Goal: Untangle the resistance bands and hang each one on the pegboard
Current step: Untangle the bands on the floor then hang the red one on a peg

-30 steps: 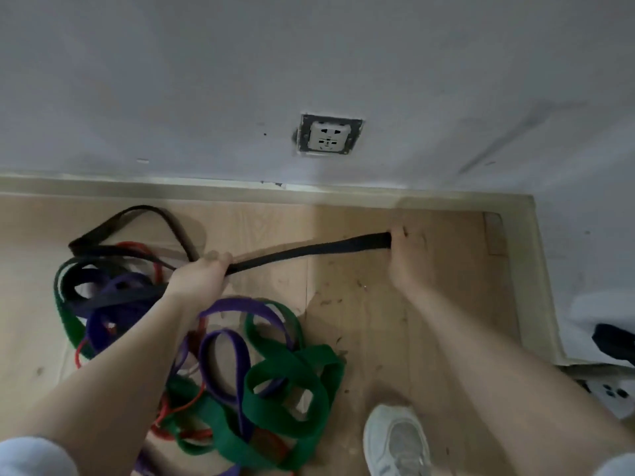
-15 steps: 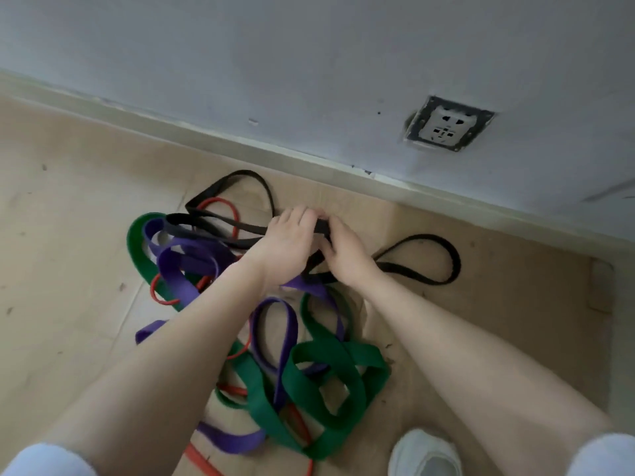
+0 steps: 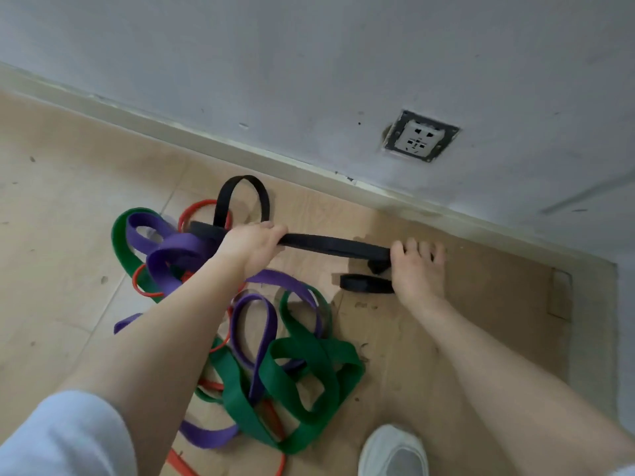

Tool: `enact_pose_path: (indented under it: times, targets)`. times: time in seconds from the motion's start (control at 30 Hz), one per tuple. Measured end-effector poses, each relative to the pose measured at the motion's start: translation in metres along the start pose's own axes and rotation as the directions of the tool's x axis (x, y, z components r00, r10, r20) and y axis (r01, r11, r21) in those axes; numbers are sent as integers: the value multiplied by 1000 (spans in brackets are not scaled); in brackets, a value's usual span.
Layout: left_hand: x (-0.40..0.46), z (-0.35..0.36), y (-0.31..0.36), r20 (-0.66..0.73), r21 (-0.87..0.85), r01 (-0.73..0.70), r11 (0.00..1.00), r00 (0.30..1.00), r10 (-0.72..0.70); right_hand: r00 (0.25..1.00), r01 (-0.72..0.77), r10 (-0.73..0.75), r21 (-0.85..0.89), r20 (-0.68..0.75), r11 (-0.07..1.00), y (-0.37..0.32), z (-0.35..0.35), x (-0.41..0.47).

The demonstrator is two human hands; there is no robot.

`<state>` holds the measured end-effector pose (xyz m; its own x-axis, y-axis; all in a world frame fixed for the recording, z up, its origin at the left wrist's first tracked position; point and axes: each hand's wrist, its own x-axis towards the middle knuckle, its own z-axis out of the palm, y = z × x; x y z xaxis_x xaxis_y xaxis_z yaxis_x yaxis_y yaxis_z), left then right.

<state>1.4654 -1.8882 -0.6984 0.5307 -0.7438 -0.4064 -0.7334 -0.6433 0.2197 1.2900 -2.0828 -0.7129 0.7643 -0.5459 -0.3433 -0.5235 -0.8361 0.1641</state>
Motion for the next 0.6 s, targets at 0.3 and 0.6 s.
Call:
enact_pose_path:
  times: [0.3,0.6]
  targets:
    - [19,-56,79,-370,295,-211,932,874,315,973,211,-195,810,-122,548,-24,-29,0]
    - [21,-21,25,-16,117,43,992,999,-41,980,189,-115,589,-161,785,3,-10,8]
